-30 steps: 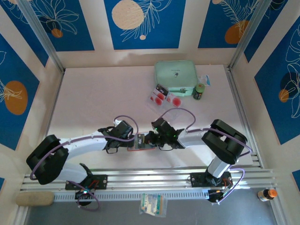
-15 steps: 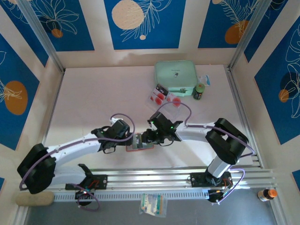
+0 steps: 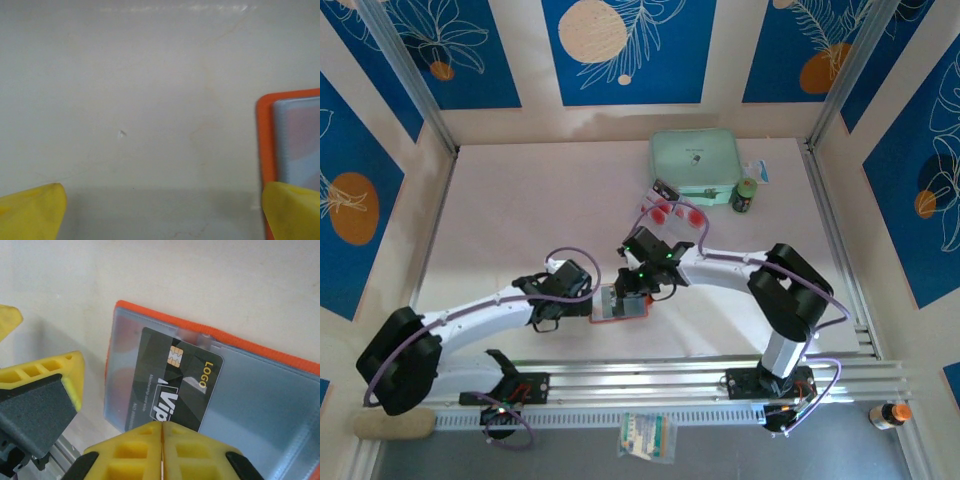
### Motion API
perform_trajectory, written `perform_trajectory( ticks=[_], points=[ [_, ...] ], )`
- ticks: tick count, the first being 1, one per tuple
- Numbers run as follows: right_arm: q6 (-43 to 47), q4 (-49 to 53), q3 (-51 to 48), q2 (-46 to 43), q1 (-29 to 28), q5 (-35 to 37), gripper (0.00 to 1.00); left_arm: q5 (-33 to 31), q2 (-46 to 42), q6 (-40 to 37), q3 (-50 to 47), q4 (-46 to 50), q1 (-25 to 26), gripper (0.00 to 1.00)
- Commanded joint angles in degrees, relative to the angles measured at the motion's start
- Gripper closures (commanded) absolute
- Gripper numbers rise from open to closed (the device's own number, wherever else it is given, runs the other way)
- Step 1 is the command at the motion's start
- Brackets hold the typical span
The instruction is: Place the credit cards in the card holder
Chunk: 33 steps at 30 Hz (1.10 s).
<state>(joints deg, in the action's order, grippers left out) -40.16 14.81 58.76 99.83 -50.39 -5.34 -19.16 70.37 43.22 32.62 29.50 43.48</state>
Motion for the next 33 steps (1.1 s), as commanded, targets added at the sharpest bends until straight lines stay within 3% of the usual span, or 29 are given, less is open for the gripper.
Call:
perform_trajectory(
  ticks=[1, 19, 24, 33],
  points=[
    [2.52, 3.81, 2.29, 1.90, -0.87, 0.67, 0.93, -0.81, 1.64, 0.48, -0.79, 0.71, -0.75, 0.00],
    [1.51, 4.99, 8.09, 9.49, -3.65, -0.80, 0.98, 1.58, 7.60, -1.91, 0.65, -2.89, -0.73, 0.00],
    [0.88, 4.42, 8.26, 7.07, -3.29, -2.22, 0.99, 1.45, 6.90, -1.74, 0.37, -2.75, -0.76, 0.00],
    [1.48, 7.36, 6.28, 3.15, -1.39, 2.80, 0.99, 1.49, 6.30, -1.56, 0.18, -2.96, -0.74, 0.00]
  ],
)
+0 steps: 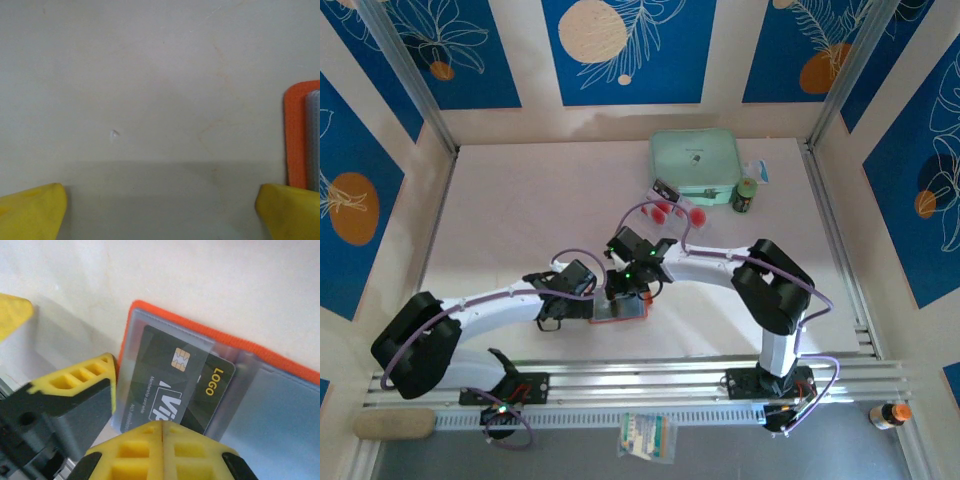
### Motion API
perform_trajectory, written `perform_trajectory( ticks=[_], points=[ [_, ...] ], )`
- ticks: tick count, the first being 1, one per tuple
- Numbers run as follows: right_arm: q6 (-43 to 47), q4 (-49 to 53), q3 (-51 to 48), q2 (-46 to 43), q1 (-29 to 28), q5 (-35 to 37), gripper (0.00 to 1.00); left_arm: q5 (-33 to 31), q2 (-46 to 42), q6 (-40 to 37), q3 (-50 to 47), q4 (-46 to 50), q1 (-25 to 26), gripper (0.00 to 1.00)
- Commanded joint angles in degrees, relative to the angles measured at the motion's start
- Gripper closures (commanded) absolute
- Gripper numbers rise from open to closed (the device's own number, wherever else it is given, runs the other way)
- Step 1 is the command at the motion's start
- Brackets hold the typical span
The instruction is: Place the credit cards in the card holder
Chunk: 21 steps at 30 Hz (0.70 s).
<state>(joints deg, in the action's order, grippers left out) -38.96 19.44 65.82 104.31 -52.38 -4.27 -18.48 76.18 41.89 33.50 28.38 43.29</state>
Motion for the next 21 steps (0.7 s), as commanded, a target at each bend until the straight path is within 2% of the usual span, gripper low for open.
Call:
perform_trajectory(
  ticks=[1, 21],
  points=[
    [0.45, 3.09, -0.78, -1.17, 0.73, 2.26, 0.99, 0.83, 0.46, -0.23, -0.64, -1.97, -0.51, 0.00],
    [0.11, 3.59, 0.37, 3.93, -0.16, 2.81, 1.00, 0.90, 0.50, -0.66, -0.73, -2.78, -0.52, 0.00]
  ],
)
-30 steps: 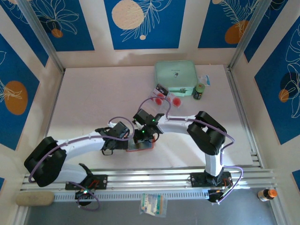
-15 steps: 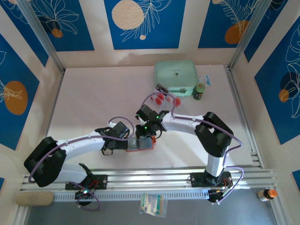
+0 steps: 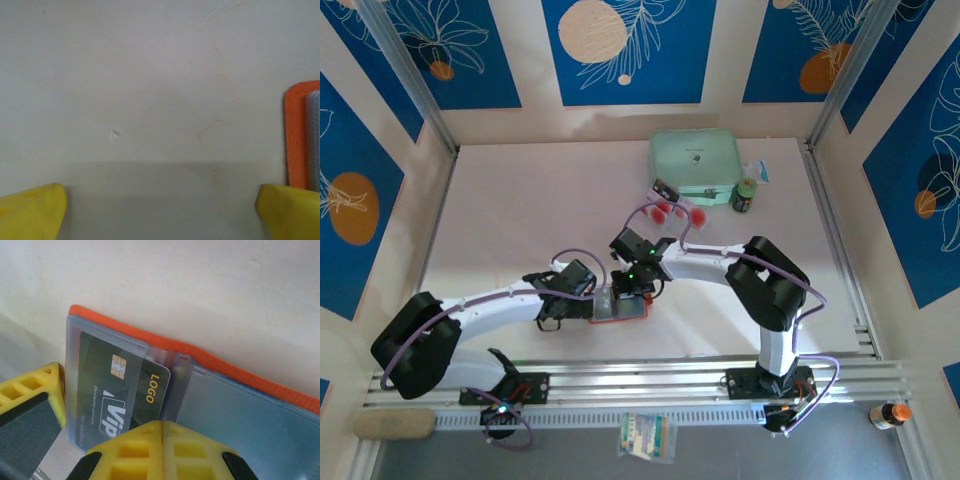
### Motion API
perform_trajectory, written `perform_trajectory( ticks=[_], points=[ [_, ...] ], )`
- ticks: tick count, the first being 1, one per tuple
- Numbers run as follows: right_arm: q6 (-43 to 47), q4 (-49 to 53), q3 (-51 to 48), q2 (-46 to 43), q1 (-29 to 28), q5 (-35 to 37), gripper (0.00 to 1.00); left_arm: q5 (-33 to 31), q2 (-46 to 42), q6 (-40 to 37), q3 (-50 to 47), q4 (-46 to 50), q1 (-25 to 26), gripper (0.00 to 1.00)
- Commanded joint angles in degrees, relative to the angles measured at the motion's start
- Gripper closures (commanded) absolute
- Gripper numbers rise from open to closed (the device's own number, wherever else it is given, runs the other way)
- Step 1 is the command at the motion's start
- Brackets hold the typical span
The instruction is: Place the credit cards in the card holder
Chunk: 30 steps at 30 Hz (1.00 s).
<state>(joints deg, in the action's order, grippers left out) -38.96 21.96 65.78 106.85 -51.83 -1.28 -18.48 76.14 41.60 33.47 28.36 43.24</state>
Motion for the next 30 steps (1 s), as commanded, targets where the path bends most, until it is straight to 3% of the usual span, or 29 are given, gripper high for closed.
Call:
perform_trajectory(
  ticks=[1, 16, 30],
  points=[
    [0.16, 1.12, 0.72, 1.74, -0.92, -0.34, 1.00, 0.85, 0.61, -0.38, -0.86, -2.83, -0.52, 0.00],
    [-0.69, 1.16, 4.36, 4.35, -3.19, -3.05, 1.00, 1.17, 0.12, -0.39, -0.81, -3.27, -0.51, 0.00],
    [-2.06, 1.80, -2.15, -4.77, -2.56, 0.30, 1.00, -2.23, -11.21, -0.30, 1.95, 4.79, -1.49, 0.00]
  ],
)
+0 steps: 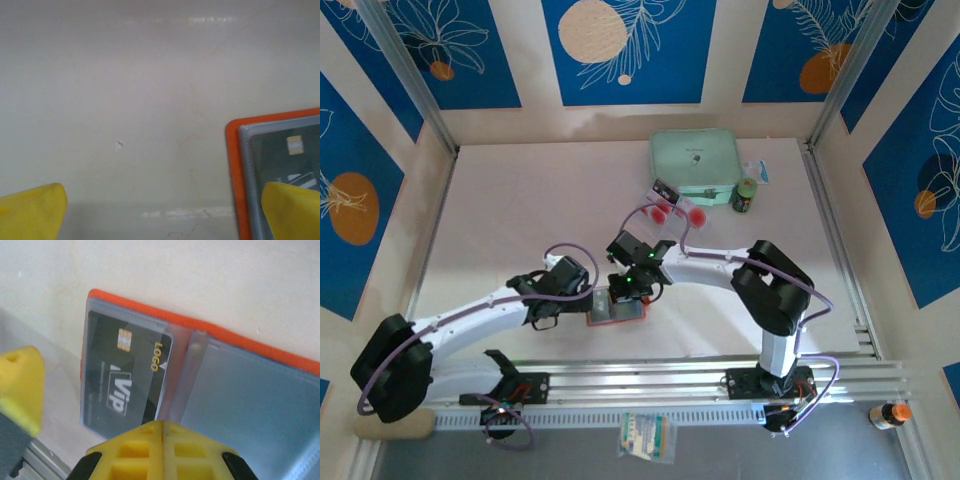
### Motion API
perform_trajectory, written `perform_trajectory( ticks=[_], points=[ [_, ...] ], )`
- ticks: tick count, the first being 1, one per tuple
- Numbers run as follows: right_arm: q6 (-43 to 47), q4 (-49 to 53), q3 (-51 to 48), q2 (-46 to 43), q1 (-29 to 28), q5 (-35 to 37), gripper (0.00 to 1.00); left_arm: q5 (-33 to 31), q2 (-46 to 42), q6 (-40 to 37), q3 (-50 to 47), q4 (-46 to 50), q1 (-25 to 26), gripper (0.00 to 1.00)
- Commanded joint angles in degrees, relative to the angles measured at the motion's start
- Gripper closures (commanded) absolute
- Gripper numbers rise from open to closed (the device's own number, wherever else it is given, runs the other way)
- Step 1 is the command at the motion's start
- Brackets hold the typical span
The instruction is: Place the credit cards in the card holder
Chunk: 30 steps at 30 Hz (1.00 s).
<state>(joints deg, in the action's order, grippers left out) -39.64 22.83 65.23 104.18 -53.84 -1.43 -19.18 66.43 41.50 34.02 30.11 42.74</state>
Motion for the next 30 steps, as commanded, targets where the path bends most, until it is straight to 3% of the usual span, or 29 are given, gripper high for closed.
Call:
perform_trajectory(
  ticks=[1, 30],
  points=[
    [-1.63, 0.77, -2.06, -2.37, -0.87, 0.68, 1.00, -1.50, -1.92, -0.10, 1.28, 3.28, -1.16, 0.00],
    [-3.87, -2.25, -1.31, 1.67, -3.63, -0.17, 1.00, 3.10, 7.09, 1.92, -2.30, -0.79, -1.61, 0.00]
  ],
)
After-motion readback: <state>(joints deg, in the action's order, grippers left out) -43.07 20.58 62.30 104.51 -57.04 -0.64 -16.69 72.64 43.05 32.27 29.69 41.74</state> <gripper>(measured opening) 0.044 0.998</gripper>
